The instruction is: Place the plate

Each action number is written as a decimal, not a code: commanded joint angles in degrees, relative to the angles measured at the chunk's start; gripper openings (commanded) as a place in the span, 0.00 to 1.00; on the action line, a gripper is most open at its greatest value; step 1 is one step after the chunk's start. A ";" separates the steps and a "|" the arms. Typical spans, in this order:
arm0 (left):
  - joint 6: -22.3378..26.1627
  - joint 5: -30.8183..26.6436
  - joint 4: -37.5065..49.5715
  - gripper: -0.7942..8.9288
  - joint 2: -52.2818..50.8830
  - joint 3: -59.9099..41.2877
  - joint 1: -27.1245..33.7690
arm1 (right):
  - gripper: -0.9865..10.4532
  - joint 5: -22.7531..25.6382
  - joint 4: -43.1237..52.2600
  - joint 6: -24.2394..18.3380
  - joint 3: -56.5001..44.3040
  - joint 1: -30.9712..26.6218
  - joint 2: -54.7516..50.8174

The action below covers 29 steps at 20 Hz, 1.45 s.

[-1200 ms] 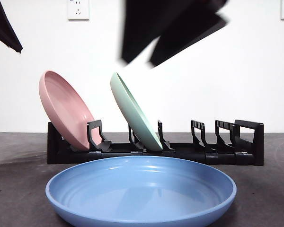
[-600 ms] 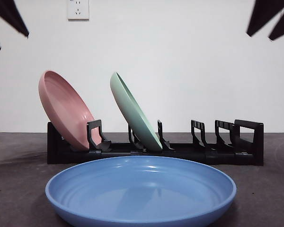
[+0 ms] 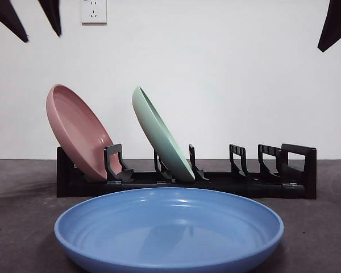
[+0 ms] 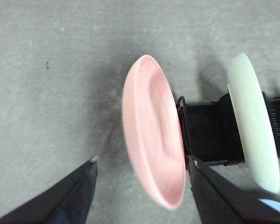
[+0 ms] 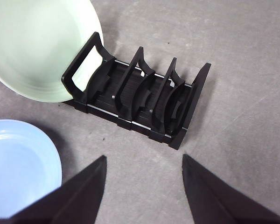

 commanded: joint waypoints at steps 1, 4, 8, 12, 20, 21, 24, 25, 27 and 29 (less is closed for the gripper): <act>0.66 -1.60 -0.42 0.40 4.39 3.10 -1.60 | 0.31 0.02 0.37 -0.74 1.01 0.20 0.42; 0.66 -5.03 -0.31 0.40 8.50 3.89 -2.82 | 0.31 0.04 0.37 -1.64 1.01 0.20 0.42; 0.63 -9.81 -0.28 0.40 12.13 3.89 -3.06 | 0.31 0.07 0.37 -1.81 1.01 0.20 0.42; 0.63 -9.90 1.40 0.40 14.21 3.89 -3.08 | 0.31 0.09 0.37 -1.84 1.01 0.20 0.42; 0.66 -9.90 2.25 0.16 14.67 3.89 -3.17 | 0.31 0.09 0.37 -1.95 1.01 0.20 0.42; 0.66 -9.90 2.34 0.16 14.67 3.91 -3.19 | 0.31 0.07 0.37 -1.95 1.01 0.20 0.42; 0.66 -9.90 2.23 0.10 14.67 4.31 -3.19 | 0.31 0.07 0.35 -1.95 1.01 0.20 0.42; 0.66 -9.90 2.23 0.10 14.64 4.55 -3.19 | 0.31 0.07 0.35 -1.97 1.01 0.20 0.42; 0.66 -9.90 2.14 0.10 14.64 5.40 -3.19 | 0.31 0.09 0.35 -1.97 1.01 0.20 0.42; 0.66 -9.90 1.90 0.10 14.64 6.34 -3.19 | 0.31 0.07 0.35 -1.97 1.01 0.20 0.42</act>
